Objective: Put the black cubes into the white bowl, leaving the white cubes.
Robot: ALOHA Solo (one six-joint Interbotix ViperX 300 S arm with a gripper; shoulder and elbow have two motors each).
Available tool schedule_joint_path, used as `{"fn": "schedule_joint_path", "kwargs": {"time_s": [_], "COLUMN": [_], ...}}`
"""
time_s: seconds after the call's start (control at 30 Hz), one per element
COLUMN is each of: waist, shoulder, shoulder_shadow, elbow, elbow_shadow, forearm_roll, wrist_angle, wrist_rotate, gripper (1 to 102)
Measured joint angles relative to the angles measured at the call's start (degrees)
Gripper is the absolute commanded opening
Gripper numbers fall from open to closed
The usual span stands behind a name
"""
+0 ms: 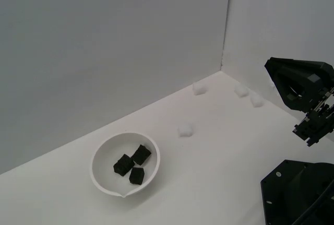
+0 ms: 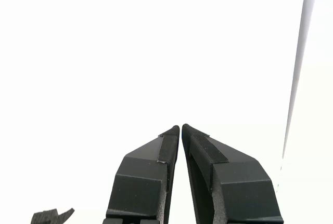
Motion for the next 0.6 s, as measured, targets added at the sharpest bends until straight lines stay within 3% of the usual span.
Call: {"fn": "schedule_joint_path", "kwargs": {"time_s": [0.6], "waist": [0.0], "shoulder": [0.1], "shoulder_shadow": [0.1], "elbow": [0.1], "elbow_shadow": [0.1], "forearm_roll": [0.0], "wrist_angle": [1.5], "wrist_rotate": [-0.9], "gripper": [3]}}
